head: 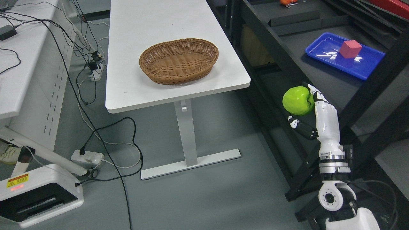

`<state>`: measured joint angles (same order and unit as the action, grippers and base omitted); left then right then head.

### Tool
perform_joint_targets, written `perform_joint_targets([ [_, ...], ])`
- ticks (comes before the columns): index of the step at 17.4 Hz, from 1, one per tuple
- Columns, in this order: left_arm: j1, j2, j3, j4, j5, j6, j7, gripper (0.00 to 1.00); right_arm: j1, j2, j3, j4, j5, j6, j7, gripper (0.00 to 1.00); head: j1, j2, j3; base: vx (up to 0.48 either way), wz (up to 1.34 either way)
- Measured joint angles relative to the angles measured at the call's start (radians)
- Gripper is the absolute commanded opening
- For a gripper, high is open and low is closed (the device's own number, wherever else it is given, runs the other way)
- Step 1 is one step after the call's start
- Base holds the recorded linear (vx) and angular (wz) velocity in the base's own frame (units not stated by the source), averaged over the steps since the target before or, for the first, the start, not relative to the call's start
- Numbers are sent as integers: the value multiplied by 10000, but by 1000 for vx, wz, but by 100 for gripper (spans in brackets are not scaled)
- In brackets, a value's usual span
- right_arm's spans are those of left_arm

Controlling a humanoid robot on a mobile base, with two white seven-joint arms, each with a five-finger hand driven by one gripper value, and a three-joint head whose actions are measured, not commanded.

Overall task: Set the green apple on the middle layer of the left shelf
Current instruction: 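Carry the apple in the right hand toward the shelf tray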

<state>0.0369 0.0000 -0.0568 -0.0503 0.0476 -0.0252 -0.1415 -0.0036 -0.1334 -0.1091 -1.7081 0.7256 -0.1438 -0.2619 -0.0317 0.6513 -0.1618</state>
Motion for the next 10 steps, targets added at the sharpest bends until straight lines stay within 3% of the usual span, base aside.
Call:
perform_joint_targets([
  [4,3,0,0,1,0,0,0,100,20,36,-4,-9,0,-24,-20,0,0,0,0,-324,-143],
  [10,0,0,0,4,0,0,0,100,32,67,-10,-16,0,-26,-29,1,0,0,0,-185,-645],
])
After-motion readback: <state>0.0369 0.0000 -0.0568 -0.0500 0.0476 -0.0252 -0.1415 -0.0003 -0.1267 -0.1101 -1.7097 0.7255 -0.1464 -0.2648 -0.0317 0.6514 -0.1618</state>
